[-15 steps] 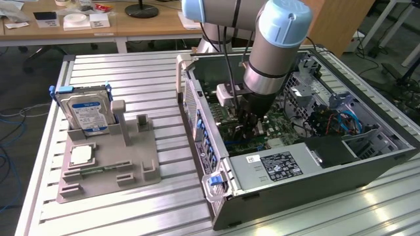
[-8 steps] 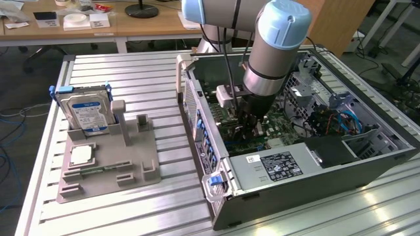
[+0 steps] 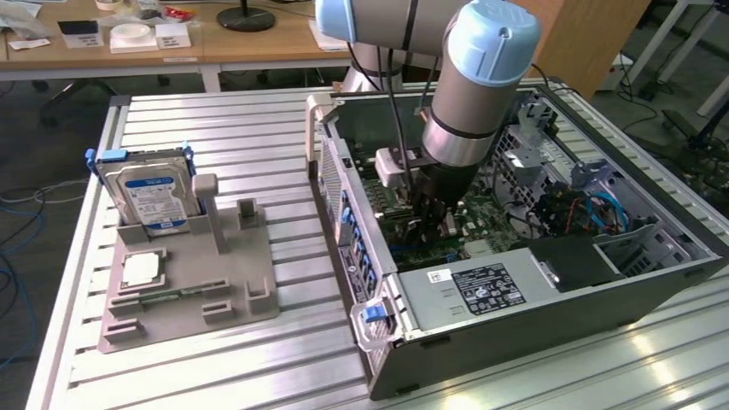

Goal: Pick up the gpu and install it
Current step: 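Insert the gpu into the slot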

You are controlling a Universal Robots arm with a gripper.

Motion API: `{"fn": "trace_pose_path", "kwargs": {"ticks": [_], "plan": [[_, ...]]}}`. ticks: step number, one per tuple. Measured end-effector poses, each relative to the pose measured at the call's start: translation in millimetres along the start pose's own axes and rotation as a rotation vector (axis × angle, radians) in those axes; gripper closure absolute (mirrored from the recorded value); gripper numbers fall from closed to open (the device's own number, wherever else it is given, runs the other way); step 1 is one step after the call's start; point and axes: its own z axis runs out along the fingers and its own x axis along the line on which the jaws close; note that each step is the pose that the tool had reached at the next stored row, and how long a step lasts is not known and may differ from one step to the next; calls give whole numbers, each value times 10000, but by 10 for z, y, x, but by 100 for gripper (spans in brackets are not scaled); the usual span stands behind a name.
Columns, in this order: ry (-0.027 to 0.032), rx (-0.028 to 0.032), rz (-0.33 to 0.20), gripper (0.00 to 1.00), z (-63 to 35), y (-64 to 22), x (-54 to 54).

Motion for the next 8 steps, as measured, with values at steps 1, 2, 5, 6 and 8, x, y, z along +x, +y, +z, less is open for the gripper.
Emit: {"fn": "trace_pose_path", "kwargs": {"ticks": [1,2,5,6,8], "plan": [[-1,0,0,72,0,0,0],[-1,0,0,72,3,0,0],[1,5,-1,72,38,7,0],[6,0,-3,72,49,10,0],[4,-1,0,72,67,18,-1]]}}
